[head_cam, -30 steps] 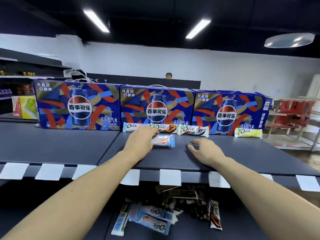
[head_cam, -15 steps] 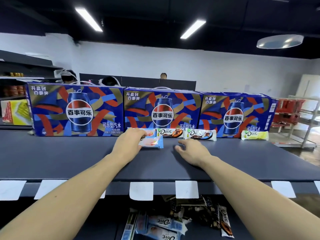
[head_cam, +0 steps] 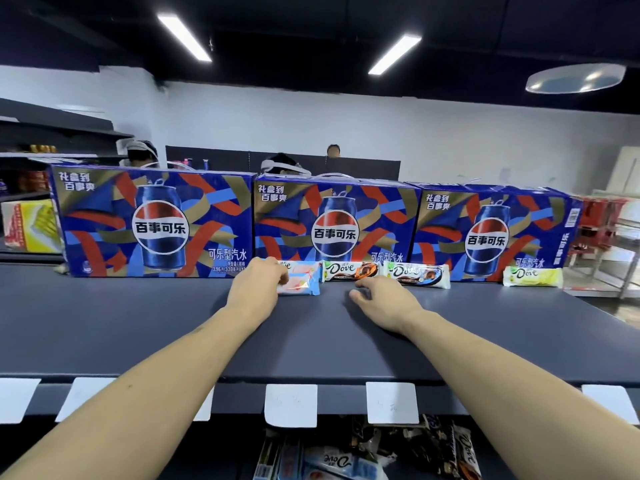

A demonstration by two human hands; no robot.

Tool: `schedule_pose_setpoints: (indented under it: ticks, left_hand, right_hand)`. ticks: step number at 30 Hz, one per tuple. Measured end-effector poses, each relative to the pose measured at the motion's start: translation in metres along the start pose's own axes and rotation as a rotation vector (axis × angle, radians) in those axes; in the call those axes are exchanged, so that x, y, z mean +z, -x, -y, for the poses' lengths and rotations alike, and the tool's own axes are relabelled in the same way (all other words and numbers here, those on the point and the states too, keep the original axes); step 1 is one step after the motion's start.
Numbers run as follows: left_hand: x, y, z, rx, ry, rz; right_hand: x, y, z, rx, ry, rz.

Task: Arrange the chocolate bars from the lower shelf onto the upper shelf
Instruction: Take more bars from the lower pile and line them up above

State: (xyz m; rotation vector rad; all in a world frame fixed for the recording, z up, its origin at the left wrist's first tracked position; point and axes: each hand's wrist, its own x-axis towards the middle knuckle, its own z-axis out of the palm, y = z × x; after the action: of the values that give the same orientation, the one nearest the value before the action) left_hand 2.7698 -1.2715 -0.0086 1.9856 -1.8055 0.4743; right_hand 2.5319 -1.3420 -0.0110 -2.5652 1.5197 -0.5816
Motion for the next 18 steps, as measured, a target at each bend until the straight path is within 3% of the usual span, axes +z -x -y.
schedule_pose_setpoints:
  ticks: [4,13,18]
  left_hand:
    - [0.008,-0.014,0.005,-0.034,-0.064,0.006]
    - [0.027,-0.039,-0.001,0.051,-0.099,-0.039]
    - [0.035,-0.044,-0.002,0.016,-0.102,-0.065]
  right_hand:
    - [0.002,-0.008,0.000,-0.038,-0.033,-0.068]
    - [0.006,-0.019,-0.003,-0.032,-0.021,-0.061]
    - [0.009,-0.018,-0.004,-0.017,-0.024,-0.056]
